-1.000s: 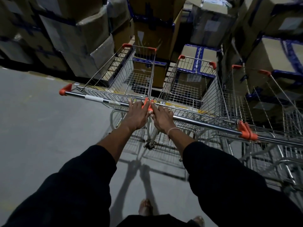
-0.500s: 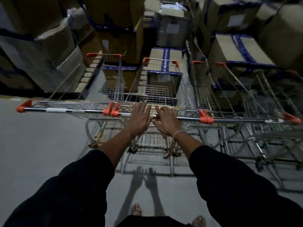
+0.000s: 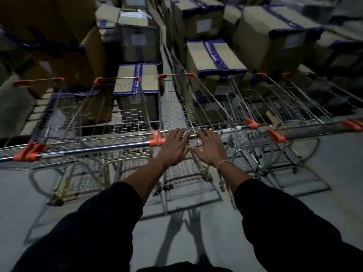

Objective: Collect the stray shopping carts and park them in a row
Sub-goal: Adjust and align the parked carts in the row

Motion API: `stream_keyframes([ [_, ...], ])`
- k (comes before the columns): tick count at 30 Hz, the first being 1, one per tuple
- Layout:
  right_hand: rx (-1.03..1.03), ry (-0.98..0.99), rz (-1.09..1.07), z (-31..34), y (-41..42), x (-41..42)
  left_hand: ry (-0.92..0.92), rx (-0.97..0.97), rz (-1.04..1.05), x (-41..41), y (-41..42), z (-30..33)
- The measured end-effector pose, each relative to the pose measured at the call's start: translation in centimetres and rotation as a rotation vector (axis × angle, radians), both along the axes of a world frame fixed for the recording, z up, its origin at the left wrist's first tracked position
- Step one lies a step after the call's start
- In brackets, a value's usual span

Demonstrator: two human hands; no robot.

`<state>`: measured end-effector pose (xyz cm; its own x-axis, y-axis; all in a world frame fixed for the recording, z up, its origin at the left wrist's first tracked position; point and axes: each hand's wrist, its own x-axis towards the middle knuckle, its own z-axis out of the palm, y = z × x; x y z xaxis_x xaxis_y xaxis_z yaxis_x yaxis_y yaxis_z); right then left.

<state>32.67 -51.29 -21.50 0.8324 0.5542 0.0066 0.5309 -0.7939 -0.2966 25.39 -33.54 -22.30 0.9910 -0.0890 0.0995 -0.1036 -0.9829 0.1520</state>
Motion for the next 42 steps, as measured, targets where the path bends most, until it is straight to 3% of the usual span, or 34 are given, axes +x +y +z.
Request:
stream_keyframes([
  [9, -0.087, 0.018, -0.08, 0.0, -12.6, 6.7, 0.053, -0.003, -0.068, 7.9, -13.0, 0.8],
  [23, -0.101, 0.045, -0.242, -0.1, -22.5, 20.5, 0.038, -0.018, -0.168, 24.3, -23.0, 1.5],
  [35, -0.187, 0.275, -0.125, -1.0, -25.8, 26.1, 0.217, -0.116, 0.091, 28.0, -26.2, -1.3],
  [42, -0.087, 0.061, -0.218, -2.8, -31.7, 26.1, 0.196, -0.006, 0.316, 27.1, -28.6, -1.7],
])
